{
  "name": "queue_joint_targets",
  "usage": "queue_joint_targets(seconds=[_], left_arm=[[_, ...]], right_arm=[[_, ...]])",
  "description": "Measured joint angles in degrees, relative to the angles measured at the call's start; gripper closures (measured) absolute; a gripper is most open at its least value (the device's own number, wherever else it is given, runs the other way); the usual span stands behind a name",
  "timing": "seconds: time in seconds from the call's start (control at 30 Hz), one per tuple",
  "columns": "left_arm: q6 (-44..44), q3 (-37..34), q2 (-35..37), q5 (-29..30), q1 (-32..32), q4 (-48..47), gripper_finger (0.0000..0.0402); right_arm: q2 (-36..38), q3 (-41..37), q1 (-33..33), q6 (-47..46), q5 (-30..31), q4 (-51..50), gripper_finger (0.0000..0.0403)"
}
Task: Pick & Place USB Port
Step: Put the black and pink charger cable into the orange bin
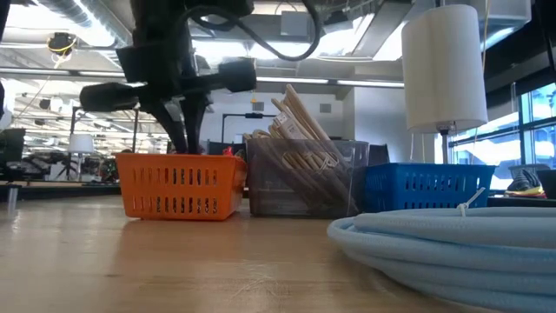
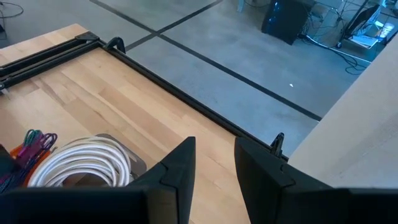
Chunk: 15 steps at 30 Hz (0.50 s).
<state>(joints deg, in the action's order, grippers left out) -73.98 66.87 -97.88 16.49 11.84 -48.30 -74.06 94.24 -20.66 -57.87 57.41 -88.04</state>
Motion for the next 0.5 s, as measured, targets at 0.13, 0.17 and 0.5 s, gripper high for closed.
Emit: queue_joint_targets(seconds=[0.13, 0.17, 0.5], left_arm=[[-2.05, -0.6, -0.14, -1.87, 0.02, 1.81, 0.0391], [-2.24, -0.7, -0.45, -2.21, 0.01, 2.24, 0.0391], [5.7, -0.8, -2.15, -2.14, -0.04, 5.31, 0.0364]], right_arm=[[0.0, 0.0, 0.0, -0.02, 0.0, 0.56, 0.0289], [0.0, 0.0, -0.01, -0.02, 0.0, 0.6, 0.0289], [0.0, 0.0, 0.0, -0.15, 0.0, 1.1, 0.0289]])
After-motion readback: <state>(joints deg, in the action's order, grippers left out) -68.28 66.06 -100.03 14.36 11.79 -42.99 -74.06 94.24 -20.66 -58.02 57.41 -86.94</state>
